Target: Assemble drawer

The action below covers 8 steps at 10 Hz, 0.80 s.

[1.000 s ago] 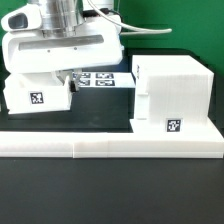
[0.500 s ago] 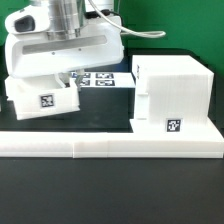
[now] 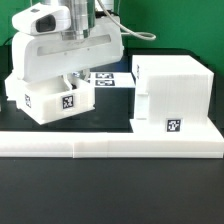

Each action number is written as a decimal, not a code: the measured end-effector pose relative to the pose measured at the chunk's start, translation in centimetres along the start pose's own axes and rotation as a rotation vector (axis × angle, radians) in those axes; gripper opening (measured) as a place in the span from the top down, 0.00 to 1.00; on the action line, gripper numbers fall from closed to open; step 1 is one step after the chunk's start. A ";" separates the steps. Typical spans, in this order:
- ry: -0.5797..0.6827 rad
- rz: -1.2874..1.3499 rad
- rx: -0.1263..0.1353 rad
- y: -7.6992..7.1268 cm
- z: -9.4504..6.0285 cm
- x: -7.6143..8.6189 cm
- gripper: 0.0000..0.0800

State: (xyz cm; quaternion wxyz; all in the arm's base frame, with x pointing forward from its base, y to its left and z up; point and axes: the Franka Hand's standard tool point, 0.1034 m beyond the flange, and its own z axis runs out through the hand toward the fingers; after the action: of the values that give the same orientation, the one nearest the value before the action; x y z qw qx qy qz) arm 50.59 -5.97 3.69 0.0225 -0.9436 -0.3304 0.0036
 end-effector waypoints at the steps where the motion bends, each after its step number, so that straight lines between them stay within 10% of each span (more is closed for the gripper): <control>1: -0.008 -0.092 -0.003 -0.1 0.4 0.0 0.94; 8: -0.046 -0.604 -0.009 0.1 1.1 -0.1 0.94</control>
Offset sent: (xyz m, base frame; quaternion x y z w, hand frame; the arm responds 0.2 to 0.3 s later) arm 0.0128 0.0260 0.0013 -0.0220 -0.0135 -0.2013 0.9792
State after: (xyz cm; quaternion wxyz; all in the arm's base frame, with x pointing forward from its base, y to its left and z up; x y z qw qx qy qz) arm 50.60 -6.07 2.57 0.0109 -0.8023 -0.5966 0.0168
